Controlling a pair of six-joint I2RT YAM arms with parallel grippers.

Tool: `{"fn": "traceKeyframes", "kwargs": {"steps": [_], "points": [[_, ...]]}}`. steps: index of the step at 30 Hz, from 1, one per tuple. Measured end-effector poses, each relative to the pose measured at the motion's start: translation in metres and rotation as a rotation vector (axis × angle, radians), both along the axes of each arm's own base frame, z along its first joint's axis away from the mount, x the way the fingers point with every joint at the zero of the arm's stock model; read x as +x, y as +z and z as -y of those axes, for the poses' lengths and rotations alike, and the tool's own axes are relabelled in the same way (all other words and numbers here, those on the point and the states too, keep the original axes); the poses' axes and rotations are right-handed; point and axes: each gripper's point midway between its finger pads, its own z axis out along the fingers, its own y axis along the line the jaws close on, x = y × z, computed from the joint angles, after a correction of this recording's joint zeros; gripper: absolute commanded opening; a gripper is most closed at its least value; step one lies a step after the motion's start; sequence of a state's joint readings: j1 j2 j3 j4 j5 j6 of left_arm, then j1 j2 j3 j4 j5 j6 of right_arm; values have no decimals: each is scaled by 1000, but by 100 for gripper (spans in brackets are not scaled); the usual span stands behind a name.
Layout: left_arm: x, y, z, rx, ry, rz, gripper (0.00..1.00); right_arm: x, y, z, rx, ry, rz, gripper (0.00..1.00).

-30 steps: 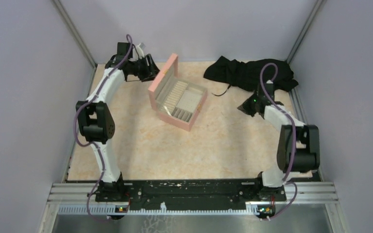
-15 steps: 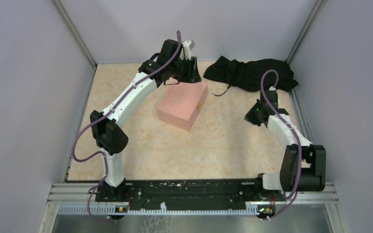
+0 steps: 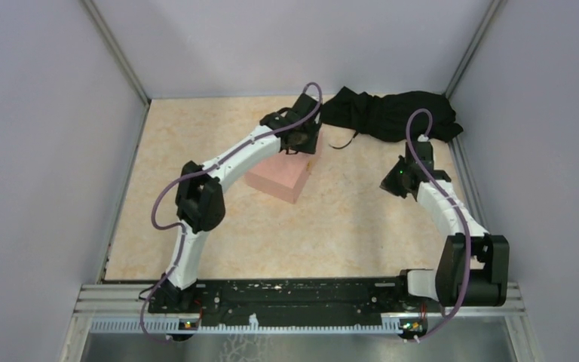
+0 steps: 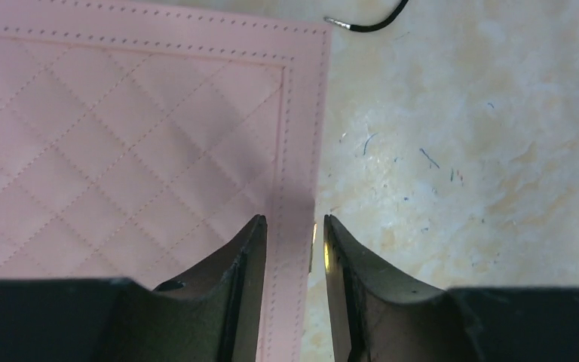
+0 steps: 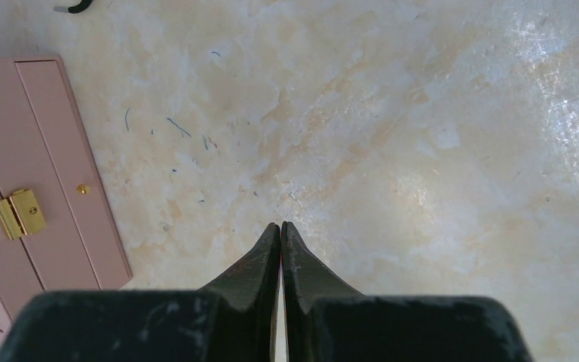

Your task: Organize the mixed jewelry

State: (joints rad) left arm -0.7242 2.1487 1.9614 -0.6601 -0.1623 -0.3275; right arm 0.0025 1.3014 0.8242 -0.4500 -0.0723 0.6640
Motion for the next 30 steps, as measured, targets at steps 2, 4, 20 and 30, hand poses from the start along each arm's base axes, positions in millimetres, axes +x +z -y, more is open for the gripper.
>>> {"fn": "traceKeyframes", "kwargs": {"steps": [2, 4, 20, 30], "points": [[-1, 3, 7, 43, 14, 1, 43, -4, 3, 0, -2, 2, 5, 3], [0, -1, 9, 102, 26, 7, 47, -8, 7, 0, -6, 6, 11, 3], [-58, 246, -74, -198, 90, 431, 56, 6, 83, 12, -115, 60, 147, 31], [-64, 133, -176, -82, 305, 180, 99, 20, 174, 31, -258, 72, 295, 71]]}}
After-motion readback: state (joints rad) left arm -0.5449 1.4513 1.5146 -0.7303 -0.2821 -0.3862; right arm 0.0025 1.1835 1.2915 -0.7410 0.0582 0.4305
